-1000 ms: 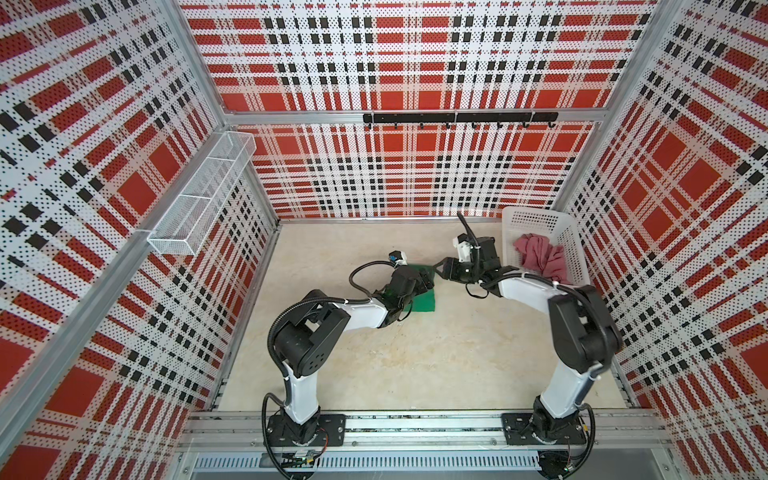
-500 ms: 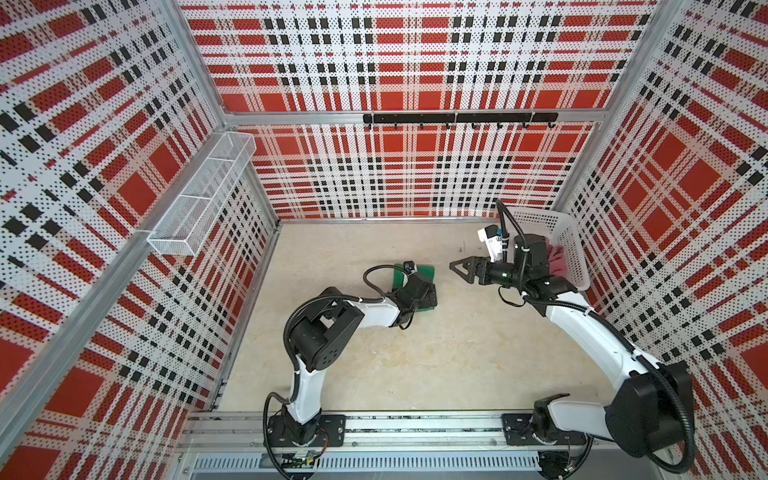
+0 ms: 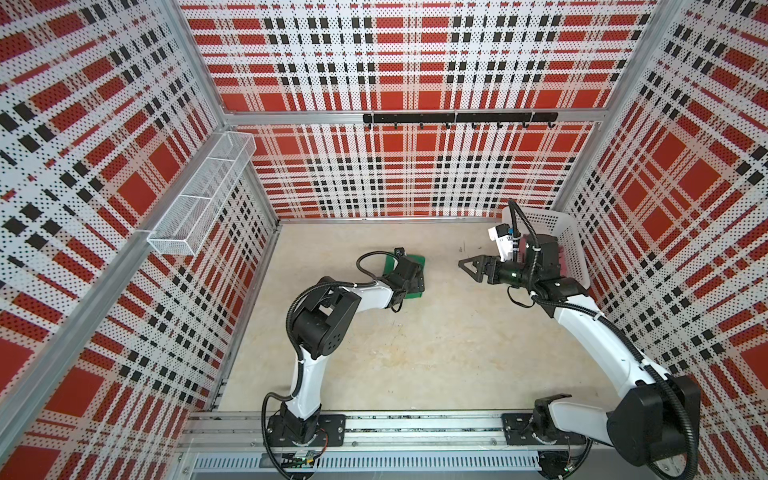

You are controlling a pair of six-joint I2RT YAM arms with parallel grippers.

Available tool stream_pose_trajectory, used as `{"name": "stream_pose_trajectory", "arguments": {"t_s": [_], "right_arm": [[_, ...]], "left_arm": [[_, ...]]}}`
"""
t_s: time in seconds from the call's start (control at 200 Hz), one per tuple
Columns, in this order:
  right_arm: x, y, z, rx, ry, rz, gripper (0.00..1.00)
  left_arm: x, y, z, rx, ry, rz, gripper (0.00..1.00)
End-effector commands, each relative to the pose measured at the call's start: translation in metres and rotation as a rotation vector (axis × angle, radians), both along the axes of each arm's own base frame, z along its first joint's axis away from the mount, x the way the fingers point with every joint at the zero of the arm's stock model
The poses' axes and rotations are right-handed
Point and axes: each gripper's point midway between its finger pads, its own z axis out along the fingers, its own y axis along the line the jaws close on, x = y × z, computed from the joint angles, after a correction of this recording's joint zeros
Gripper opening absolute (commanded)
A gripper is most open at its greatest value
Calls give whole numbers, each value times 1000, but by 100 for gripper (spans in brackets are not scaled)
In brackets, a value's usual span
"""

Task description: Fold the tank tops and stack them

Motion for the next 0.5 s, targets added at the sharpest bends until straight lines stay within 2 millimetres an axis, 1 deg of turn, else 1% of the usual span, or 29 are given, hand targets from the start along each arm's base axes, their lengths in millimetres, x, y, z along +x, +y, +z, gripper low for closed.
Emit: {"name": "stream_pose_trajectory", "arguments": {"t_s": [0.0, 0.15, 0.261, 0.336, 0.346, 0.361, 0.366, 0.376, 0.441, 0.496], "right_arm": [[3, -17, 2, -21, -27, -55, 82], [8, -39, -1, 5, -30, -120, 81], [11, -59, -10, 8, -15, -174, 81], [12, -69, -16, 10, -3, -198, 81], [12, -70, -16, 12, -2, -200, 81], [11, -72, -17, 13, 1, -204, 81], [11, -73, -17, 13, 1, -205, 81], [11, -74, -18, 15, 3, -208, 81], [10, -81, -19, 15, 2, -222, 81], [9, -86, -20, 9, 6, -236, 81]], "left_arm": [[-7, 53, -40, 184, 170, 5, 91], [15, 101, -41, 262, 223, 30, 91], [29, 138, -46, 275, 258, 76, 92], [38, 163, -50, 262, 273, 116, 91], [39, 167, -51, 260, 275, 122, 91], [40, 165, -53, 250, 282, 114, 84], [42, 172, -53, 241, 284, 125, 84], [44, 178, -52, 231, 286, 133, 84], [56, 187, -48, 189, 282, 145, 86], [63, 194, -44, 209, 292, 149, 86]]}}
